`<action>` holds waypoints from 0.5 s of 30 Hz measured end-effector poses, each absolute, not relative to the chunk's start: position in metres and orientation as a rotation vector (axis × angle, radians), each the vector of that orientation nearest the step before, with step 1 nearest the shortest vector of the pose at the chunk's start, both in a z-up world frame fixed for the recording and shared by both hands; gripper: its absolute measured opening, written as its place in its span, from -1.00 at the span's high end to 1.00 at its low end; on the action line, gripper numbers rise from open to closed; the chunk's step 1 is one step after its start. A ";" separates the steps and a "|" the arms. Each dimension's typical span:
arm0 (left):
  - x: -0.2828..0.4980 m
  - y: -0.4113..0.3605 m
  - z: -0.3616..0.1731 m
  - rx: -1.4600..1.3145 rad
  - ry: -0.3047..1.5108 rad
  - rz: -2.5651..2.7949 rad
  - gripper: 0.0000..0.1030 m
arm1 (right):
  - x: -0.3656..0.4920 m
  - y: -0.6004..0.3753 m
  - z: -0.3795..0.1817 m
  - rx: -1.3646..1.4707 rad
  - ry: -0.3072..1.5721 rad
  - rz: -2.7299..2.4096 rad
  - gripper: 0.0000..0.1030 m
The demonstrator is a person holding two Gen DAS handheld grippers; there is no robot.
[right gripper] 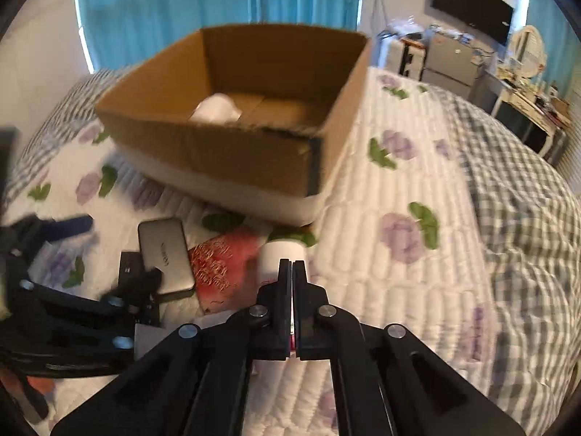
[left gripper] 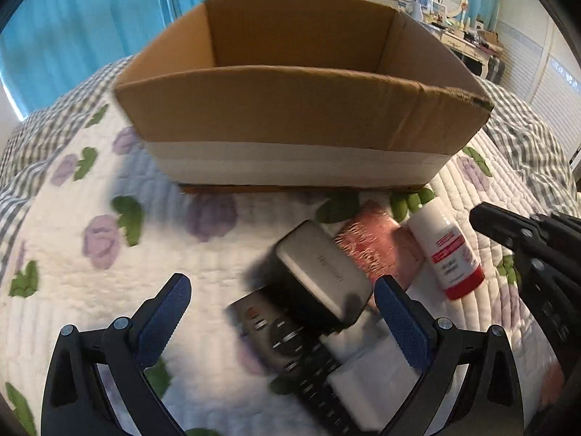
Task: Organize rigid objects
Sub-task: 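Grasp the grey power bank with the left tool while the right tool grasps the red-capped tube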
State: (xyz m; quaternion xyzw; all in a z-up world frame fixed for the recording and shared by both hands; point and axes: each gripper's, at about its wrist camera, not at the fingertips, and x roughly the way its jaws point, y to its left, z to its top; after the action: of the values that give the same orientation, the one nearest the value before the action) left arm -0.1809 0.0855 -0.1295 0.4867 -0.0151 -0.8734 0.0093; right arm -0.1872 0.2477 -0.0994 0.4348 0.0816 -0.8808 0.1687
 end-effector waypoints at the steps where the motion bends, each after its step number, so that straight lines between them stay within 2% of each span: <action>1: -0.185 0.091 -0.134 1.535 -0.056 -2.726 -0.99 | -0.191 0.248 -0.099 1.244 0.227 -2.502 0.99; 8: -0.197 0.101 -0.160 1.599 -0.094 -2.664 -0.98 | -0.196 0.251 -0.110 1.318 0.198 -2.459 0.99; 13: -0.194 0.086 -0.161 1.608 0.015 -2.705 -0.83 | -0.199 0.255 -0.111 1.332 0.150 -2.463 0.95; 15: -0.191 0.087 -0.158 1.614 -0.012 -2.717 -0.77 | -0.198 0.254 -0.112 1.332 0.146 -2.465 0.80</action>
State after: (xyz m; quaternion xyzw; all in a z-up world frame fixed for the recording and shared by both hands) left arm -0.1912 0.0872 -0.1579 0.5107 -0.0038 -0.8597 -0.0094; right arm -0.1984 0.2539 -0.1115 0.4681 0.0514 -0.8662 0.1670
